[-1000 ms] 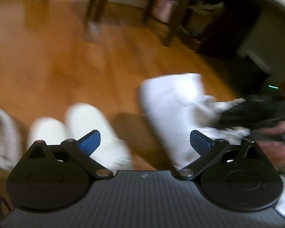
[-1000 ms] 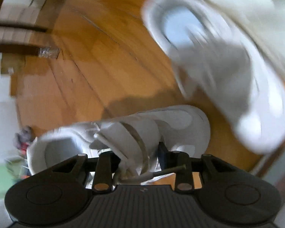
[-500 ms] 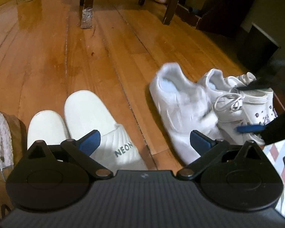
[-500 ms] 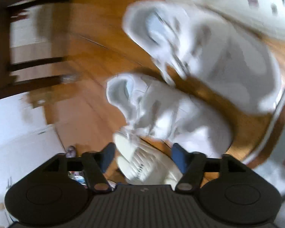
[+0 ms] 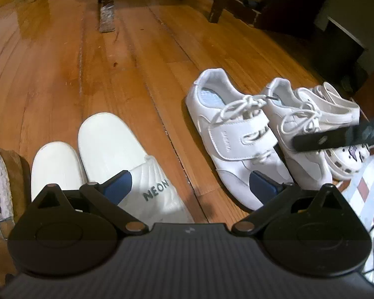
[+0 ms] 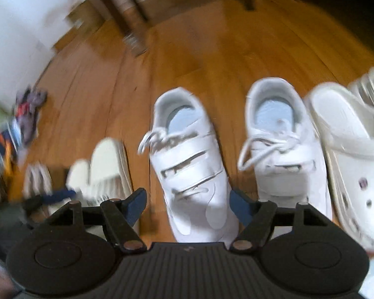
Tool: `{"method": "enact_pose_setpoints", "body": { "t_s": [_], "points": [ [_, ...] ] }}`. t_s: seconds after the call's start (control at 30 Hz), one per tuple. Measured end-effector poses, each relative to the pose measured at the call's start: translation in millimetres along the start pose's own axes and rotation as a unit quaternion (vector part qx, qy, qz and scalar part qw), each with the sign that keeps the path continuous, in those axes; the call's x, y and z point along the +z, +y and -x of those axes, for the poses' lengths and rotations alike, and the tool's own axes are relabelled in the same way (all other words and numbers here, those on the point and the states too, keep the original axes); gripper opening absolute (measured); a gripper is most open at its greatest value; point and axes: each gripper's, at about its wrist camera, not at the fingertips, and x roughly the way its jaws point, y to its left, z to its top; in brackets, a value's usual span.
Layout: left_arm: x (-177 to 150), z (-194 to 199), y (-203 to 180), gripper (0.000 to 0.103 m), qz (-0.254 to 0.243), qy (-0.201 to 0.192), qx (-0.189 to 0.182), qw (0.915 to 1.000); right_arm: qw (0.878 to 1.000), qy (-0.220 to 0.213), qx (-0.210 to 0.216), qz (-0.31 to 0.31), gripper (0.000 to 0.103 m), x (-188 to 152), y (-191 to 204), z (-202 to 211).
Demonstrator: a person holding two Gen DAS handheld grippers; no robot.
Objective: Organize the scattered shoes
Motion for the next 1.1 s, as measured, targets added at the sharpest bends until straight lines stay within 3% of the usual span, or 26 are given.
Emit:
{"method": "enact_pose_setpoints", "body": {
  "t_s": [0.1,0.3,0.37,0.47,0.5,0.57,0.67,0.93,1.0,1.1],
  "points": [
    [0,-1,-2,0.102,-0.002,0.004,-0.007,1.0,1.0,-0.006,0.004,0.03,0.074,2,4,-13],
    [-2,-5,-5,0.102,-0.011,0.016,-0.004,0.9998,0.998,0.047,-0.007,0.043,0.075,14,-8,-65],
    [-2,-7,-5,0.102,-0.01,0.019,-0.003,0.9998,0.997,0.054,-0.015,0.052,0.088,15,-7,-80],
    [-3,-10,-3,0.102,-0.007,0.027,-0.001,0.9996,0.995,0.06,-0.027,0.074,0.092,12,-4,-95],
    [-4,-11,-3,0.102,-0.007,0.029,0.001,0.9996,0.995,0.053,-0.028,0.078,0.09,10,-2,-94],
    [-4,-12,-2,0.102,-0.007,0.032,0.005,0.9995,0.995,0.04,-0.032,0.086,0.075,5,1,-92],
    [-5,-13,-2,0.102,-0.008,0.033,0.007,0.9994,0.996,0.038,-0.039,0.076,0.071,1,-1,-86],
    [-5,-14,-4,0.103,-0.015,0.036,0.017,0.9991,0.997,0.031,-0.064,0.001,0.072,-28,-18,-31],
    [-5,-16,-7,0.103,-0.019,0.039,0.022,0.9988,0.996,0.054,-0.067,0.002,0.081,-28,-21,-33],
    [-4,-17,-8,0.103,-0.018,0.046,0.032,0.9983,0.995,0.078,-0.06,-0.017,0.082,-29,-30,-34]
  ]
}}
